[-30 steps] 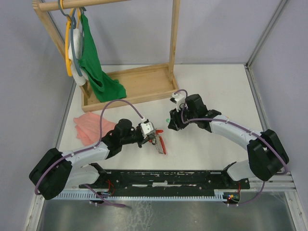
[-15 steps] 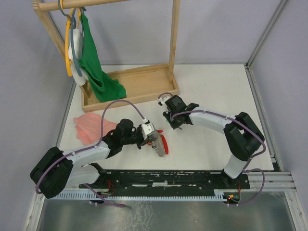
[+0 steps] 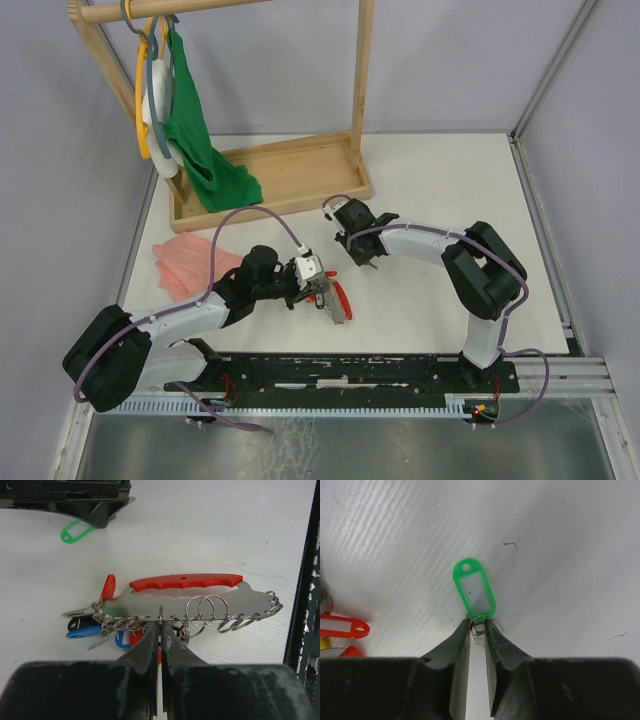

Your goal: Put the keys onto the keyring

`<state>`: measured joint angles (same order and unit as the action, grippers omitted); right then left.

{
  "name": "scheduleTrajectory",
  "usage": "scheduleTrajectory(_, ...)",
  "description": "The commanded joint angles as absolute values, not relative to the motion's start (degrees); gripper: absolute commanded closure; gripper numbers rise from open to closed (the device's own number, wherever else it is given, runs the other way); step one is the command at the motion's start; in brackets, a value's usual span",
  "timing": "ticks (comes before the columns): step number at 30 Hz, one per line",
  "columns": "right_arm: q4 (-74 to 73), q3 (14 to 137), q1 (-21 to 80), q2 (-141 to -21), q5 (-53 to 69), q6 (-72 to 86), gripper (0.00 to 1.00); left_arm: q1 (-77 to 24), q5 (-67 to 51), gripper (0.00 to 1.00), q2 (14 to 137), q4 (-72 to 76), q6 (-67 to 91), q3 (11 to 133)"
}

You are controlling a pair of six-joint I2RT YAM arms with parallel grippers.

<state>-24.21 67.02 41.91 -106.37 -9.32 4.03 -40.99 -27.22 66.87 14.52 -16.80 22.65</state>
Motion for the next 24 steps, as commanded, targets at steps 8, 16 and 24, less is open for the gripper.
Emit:
scheduleTrajectory(8, -27.3, 70.0, 42.1, -104.3, -14.1, 3.5, 0.99, -40.9, -29.4, 0.97, 67.3, 15.4, -19.3, 25.6)
scheduleTrajectory(16, -34.5, 70.8, 37.7, -96.6, -17.0, 5.8, 0.99, -40.9, -29.7, 0.97, 67.1, 14.6, -19.5, 26.0)
scheduleTrajectory(24, -42.6, 72.3, 32.9, -93.1, -23.2, 15.0, 0.99, -40.9, -29.8, 0.97, 67.3, 14.2, -19.3, 26.3)
